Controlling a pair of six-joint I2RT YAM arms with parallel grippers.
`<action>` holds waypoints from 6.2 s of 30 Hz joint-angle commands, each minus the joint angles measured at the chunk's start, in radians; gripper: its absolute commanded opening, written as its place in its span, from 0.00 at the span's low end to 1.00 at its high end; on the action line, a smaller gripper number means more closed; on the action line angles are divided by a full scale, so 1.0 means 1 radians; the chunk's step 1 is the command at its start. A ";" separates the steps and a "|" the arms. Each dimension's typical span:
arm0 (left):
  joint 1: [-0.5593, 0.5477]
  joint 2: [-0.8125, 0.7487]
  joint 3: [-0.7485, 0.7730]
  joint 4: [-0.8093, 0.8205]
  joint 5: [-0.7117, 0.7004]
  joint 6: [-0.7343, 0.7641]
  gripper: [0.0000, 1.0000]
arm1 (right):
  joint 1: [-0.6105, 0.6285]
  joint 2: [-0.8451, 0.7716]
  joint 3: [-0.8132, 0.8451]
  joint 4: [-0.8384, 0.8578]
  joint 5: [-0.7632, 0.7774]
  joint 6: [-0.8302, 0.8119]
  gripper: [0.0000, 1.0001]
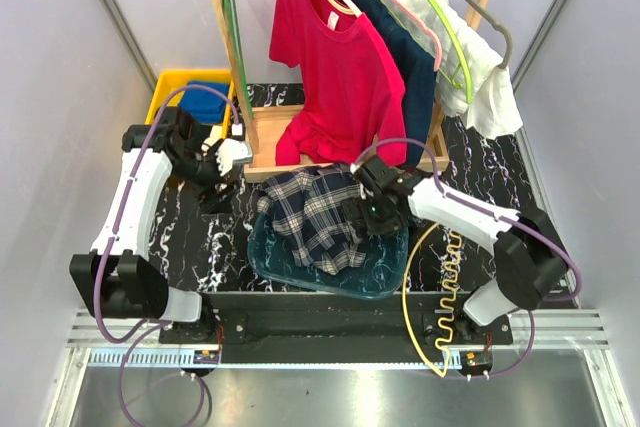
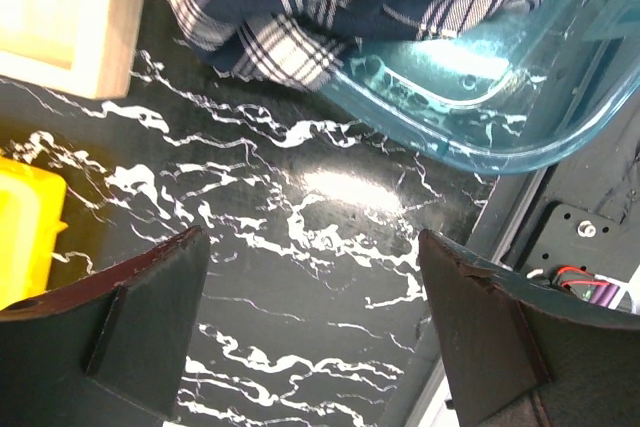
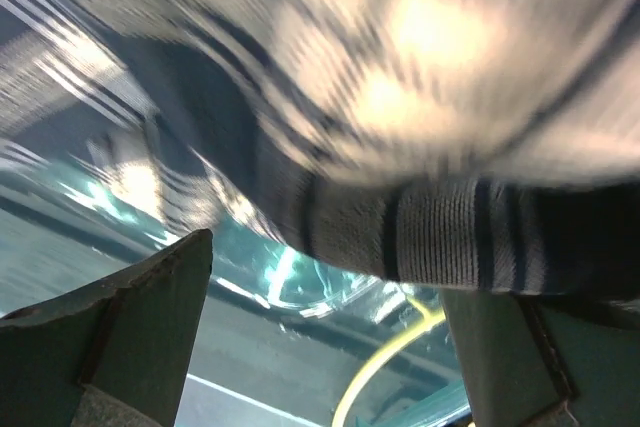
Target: Remove the skirt from the hanger
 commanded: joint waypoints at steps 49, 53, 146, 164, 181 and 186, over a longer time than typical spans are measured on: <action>-0.130 0.005 0.382 -0.012 0.116 -0.301 0.99 | -0.053 0.316 1.494 0.326 0.106 -0.332 0.78; -0.130 0.002 0.373 -0.010 0.115 -0.294 0.99 | -0.052 0.287 1.460 0.372 0.163 -0.369 0.81; -0.130 -0.026 0.380 -0.107 0.059 -0.212 0.99 | -0.265 0.522 1.566 0.479 0.111 -0.363 0.75; -0.128 -0.015 0.370 -0.111 0.064 -0.213 0.99 | -0.276 0.574 1.582 0.485 -0.093 -0.197 0.74; -0.128 -0.012 0.360 -0.105 0.062 -0.215 0.99 | -0.253 0.603 1.571 0.479 -0.093 -0.189 0.38; -0.128 -0.017 0.357 -0.102 0.056 -0.215 0.99 | -0.242 0.603 1.562 0.476 -0.073 -0.194 0.23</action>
